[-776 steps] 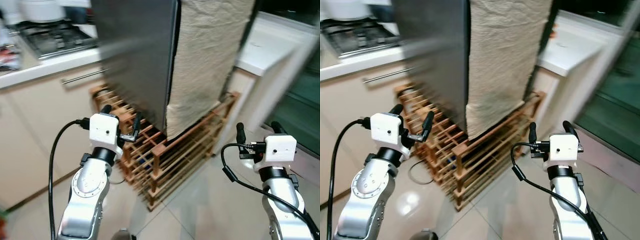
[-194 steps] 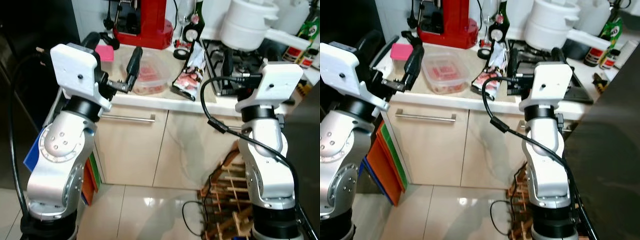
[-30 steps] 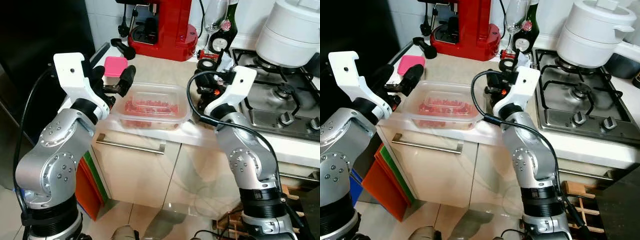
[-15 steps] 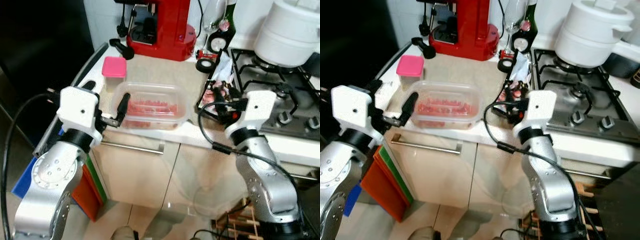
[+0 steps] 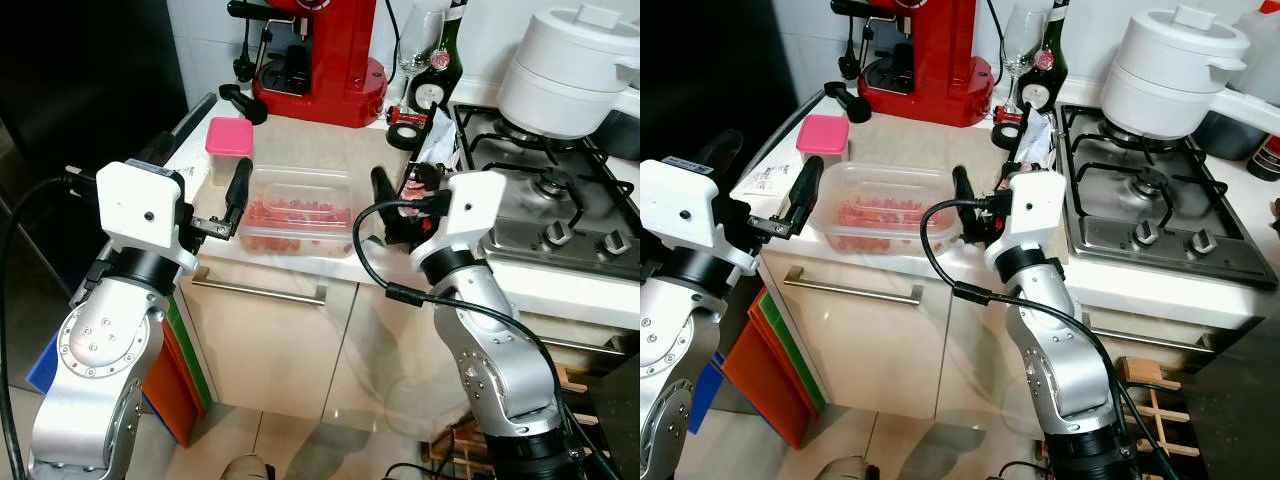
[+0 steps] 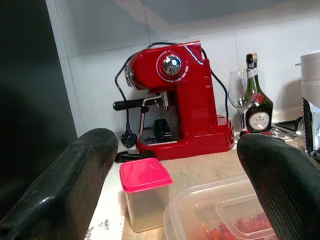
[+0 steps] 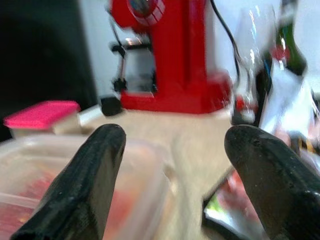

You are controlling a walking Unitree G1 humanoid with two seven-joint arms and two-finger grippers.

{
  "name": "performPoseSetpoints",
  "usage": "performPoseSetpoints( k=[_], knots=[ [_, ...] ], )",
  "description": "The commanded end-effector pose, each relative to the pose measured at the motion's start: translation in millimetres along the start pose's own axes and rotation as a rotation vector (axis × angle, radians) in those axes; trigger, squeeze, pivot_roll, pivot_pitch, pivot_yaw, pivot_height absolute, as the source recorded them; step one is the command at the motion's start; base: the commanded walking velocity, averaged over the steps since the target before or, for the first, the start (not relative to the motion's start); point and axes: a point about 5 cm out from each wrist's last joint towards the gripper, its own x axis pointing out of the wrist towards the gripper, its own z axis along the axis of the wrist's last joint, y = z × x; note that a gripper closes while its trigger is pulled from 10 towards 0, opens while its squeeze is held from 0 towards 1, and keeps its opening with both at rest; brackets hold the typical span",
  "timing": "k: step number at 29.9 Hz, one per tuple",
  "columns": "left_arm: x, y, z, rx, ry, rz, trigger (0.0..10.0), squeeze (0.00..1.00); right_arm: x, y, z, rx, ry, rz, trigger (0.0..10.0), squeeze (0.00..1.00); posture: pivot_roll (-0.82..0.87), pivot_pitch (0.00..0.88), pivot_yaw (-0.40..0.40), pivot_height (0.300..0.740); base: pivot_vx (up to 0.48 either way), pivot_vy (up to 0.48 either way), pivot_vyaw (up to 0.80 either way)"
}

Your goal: Restocking fridge

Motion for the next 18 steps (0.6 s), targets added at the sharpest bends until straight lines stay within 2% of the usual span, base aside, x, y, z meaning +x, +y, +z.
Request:
performPoseSetpoints(
  k=[1,3,6,8,9,18],
  knots=[
    [0.9,-0.9,-5,-0.018,0.019,-0.005,10.0,0.00,3.4,-10.8,-8,0.145,0.083,-0.072,10.0,0.00,0.16,0.000,-0.042,0.711,0.000,0.000,0.00],
    [1.9,-1.2,-4,-0.018,0.016,-0.006,10.0,0.00,6.8,-12.4,-15,0.305,0.142,-0.089,10.0,0.00,0.16,0.000,-0.042,0.711,0.000,0.000,0.00],
    [2.8,-0.9,-3,-0.017,0.010,-0.006,10.0,0.00,9.9,-10.0,-14,0.384,0.159,-0.068,10.0,0.00,0.16,0.000,-0.041,0.711,0.000,0.000,0.00],
    [2.9,-0.9,-3,-0.016,0.009,-0.006,10.0,0.00,11.2,-8.5,-13,0.405,0.160,-0.057,10.0,0.00,0.16,0.000,-0.043,0.711,0.000,0.000,0.00],
    [3.1,-0.9,-2,-0.014,0.007,-0.007,10.0,0.00,12.8,-3.7,-10,0.457,0.169,-0.022,10.0,0.00,0.16,0.000,-0.043,0.711,0.000,0.000,0.00],
    [2.9,-2.0,0,0.003,-0.002,-0.013,10.0,0.00,8.0,8.9,-5,0.504,0.211,0.061,10.0,0.00,0.16,0.000,-0.047,0.711,0.000,0.000,0.00]
  ],
)
